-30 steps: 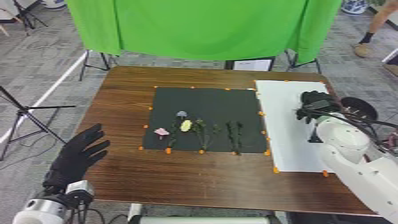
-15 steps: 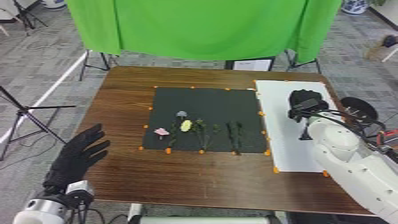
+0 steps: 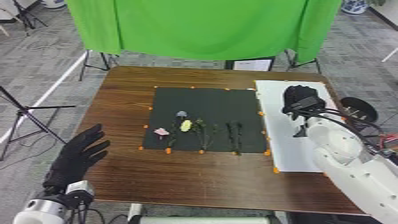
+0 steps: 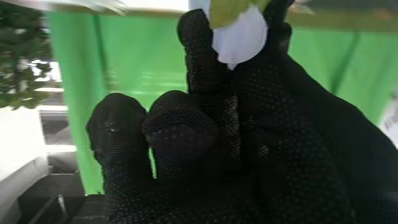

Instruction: Arrange flowers

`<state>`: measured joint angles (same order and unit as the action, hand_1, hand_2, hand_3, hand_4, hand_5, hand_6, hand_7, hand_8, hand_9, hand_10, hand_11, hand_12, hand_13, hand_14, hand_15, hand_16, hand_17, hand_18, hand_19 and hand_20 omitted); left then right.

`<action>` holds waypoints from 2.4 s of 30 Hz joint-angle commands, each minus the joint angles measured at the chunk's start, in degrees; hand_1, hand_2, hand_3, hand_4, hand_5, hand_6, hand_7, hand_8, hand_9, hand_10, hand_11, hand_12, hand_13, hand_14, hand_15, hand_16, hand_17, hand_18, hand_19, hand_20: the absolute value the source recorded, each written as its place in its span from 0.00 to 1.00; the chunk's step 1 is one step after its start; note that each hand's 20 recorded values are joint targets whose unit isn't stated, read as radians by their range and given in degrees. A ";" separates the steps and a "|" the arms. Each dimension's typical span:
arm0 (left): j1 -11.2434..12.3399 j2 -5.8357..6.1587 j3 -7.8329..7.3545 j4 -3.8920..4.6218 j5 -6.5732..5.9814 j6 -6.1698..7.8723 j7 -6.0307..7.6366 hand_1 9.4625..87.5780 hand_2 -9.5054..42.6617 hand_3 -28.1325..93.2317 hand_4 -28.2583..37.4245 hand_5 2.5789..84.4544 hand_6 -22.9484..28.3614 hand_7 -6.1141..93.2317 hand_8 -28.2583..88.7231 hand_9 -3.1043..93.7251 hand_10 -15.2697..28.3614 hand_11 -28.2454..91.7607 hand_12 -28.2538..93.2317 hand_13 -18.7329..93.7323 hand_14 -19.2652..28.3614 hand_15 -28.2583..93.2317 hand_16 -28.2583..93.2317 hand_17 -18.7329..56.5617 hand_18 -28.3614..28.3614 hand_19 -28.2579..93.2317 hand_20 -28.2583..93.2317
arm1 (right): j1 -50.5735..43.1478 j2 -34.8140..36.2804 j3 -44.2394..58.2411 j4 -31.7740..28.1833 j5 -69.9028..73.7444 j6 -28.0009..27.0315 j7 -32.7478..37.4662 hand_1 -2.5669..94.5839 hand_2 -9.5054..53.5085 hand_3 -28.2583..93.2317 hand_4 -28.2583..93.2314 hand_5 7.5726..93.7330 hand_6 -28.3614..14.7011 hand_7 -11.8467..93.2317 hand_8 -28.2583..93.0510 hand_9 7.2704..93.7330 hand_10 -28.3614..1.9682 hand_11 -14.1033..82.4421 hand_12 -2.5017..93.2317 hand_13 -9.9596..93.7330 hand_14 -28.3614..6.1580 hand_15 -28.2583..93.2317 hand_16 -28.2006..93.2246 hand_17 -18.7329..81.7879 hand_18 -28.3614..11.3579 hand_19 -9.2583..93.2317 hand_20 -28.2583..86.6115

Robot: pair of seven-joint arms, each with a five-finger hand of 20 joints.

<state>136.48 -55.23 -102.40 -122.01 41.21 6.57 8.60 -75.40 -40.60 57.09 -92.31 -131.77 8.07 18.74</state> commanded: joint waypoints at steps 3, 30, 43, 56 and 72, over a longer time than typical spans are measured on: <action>-0.34 0.41 0.43 0.21 0.01 -0.81 -1.08 0.21 0.16 0.82 0.05 0.34 0.52 0.27 0.15 0.26 0.61 0.41 0.38 0.33 0.73 0.49 0.24 0.13 0.91 0.57 0.30 | 0.64 -7.03 -3.40 -11.64 7.76 -0.45 -1.28 0.56 0.00 0.94 0.00 0.76 0.72 0.56 0.22 0.95 0.85 0.29 0.53 0.84 0.73 0.87 0.51 0.62 0.24 1.00 0.74; -1.38 0.79 1.24 0.80 -0.01 -1.26 -1.55 0.21 0.16 0.82 0.04 0.33 0.52 0.27 0.15 0.26 0.60 0.41 0.38 0.33 0.73 0.49 0.24 0.13 0.91 0.57 0.31 | 9.47 -20.32 -16.83 0.75 -0.20 -2.08 4.79 0.55 0.00 0.93 0.00 0.76 0.73 0.55 0.24 0.96 0.85 0.27 0.52 0.84 0.72 0.87 0.51 0.63 0.24 1.00 0.76; -1.33 0.57 1.24 0.70 0.06 -1.11 -1.53 0.22 0.17 0.81 0.05 0.34 0.52 0.27 0.15 0.26 0.61 0.41 0.38 0.33 0.74 0.49 0.24 0.13 0.91 0.57 0.31 | 9.13 -20.74 -16.15 1.03 0.29 -3.08 5.14 0.48 0.00 0.89 0.00 0.73 0.70 0.51 0.24 0.92 0.81 0.26 0.50 0.82 0.70 0.88 0.51 0.61 0.24 1.00 0.76; -0.82 0.00 1.01 0.40 0.12 -0.74 -1.35 0.23 0.18 0.80 0.05 0.34 0.53 0.26 0.16 0.26 0.62 0.41 0.38 0.33 0.75 0.50 0.24 0.13 0.92 0.58 0.30 | 9.07 -20.20 -13.17 -0.50 1.26 -2.80 4.88 0.38 0.00 0.90 0.00 0.69 0.68 0.46 0.24 0.82 0.69 0.42 0.33 0.80 0.67 0.88 0.51 0.59 0.22 1.00 0.77; 0.45 -0.04 0.13 -0.09 0.07 -0.15 -0.40 0.22 0.18 0.80 0.05 0.34 0.53 0.26 0.16 0.26 0.62 0.41 0.38 0.33 0.75 0.50 0.24 0.12 0.92 0.58 0.30 | 8.34 -1.95 1.60 -3.02 5.97 -13.01 15.63 0.28 0.00 0.98 0.00 0.22 0.50 0.40 0.13 0.26 0.41 0.41 0.29 0.53 0.47 0.90 0.43 0.46 0.20 0.96 0.73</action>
<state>135.52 -54.98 -101.50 -121.52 41.23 5.94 7.75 -67.26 -54.19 51.49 -98.72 -124.67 4.74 26.03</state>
